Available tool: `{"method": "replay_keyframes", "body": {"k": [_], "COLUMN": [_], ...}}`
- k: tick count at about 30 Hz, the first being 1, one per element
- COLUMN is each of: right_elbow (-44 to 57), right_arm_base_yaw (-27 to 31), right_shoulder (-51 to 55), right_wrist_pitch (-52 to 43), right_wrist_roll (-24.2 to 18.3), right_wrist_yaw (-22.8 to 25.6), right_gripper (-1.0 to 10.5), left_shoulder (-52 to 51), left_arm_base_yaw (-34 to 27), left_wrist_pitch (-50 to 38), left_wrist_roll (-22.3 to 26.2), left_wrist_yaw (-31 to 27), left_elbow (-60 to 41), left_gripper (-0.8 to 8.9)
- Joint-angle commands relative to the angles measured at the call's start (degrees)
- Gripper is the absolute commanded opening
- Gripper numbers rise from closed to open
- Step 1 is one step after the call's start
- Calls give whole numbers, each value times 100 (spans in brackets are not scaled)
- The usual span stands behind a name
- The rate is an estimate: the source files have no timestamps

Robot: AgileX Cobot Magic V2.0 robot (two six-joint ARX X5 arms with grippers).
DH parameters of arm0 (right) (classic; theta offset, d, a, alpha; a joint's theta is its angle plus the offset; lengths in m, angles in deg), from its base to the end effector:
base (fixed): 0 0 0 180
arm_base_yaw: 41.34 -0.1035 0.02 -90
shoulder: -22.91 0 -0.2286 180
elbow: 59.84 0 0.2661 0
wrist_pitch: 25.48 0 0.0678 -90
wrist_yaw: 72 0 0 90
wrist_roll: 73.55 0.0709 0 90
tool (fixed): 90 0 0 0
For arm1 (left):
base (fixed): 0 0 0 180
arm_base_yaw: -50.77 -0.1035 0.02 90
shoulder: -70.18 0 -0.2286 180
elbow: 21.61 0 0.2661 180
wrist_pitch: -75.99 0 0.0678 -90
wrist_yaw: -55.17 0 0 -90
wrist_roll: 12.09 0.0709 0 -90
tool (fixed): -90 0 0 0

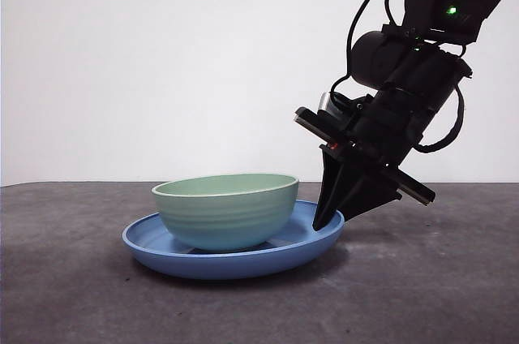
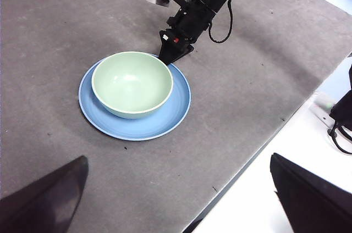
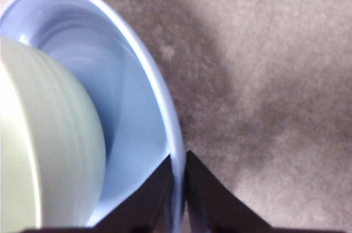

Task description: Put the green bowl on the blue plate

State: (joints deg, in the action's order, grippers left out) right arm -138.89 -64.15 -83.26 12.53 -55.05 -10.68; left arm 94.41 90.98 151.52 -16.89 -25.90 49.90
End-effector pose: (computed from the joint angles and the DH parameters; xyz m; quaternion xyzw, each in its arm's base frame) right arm 0.3326 0.1768 0.0838 0.1492 0.5894 0.2749 0.7448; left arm 0.0796 -0.0817 0.3276 0.0288 0.2517 -0.3930 0.8839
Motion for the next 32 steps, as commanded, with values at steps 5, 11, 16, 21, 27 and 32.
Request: {"method": "replay_keyframes", "body": {"k": [5, 11, 16, 21, 27, 32], "right_elbow": [-122, -127, -127, -127, -39, 396], "right_arm_base_yaw": [-26, 22, 26, 4, -140, -479], "right_shoulder": [-39, 555, 1480, 2697, 4026, 5237], "right_wrist_pitch": [-57, 140, 717, 1473, 2323, 3060], "right_wrist_roll": [55, 4, -219, -352, -461, -461], "right_wrist_yaw": [31, 385, 721, 820, 1005, 1143], "right_gripper": [184, 205, 241, 441, 515, 590], "left_shoulder": [17, 17, 17, 17, 17, 17], "left_arm_base_yaw": [35, 35, 35, 35, 35, 35], "left_wrist_pitch": [-76, -79, -79, -79, -81, -81], "left_wrist_roll": [85, 85, 85, 85, 83, 63], "left_wrist_yaw": [11, 11, 11, 11, 11, 11], "left_elbow": [46, 46, 46, 46, 46, 48], "left_gripper": [531, 531, 531, 531, 531, 531]}}
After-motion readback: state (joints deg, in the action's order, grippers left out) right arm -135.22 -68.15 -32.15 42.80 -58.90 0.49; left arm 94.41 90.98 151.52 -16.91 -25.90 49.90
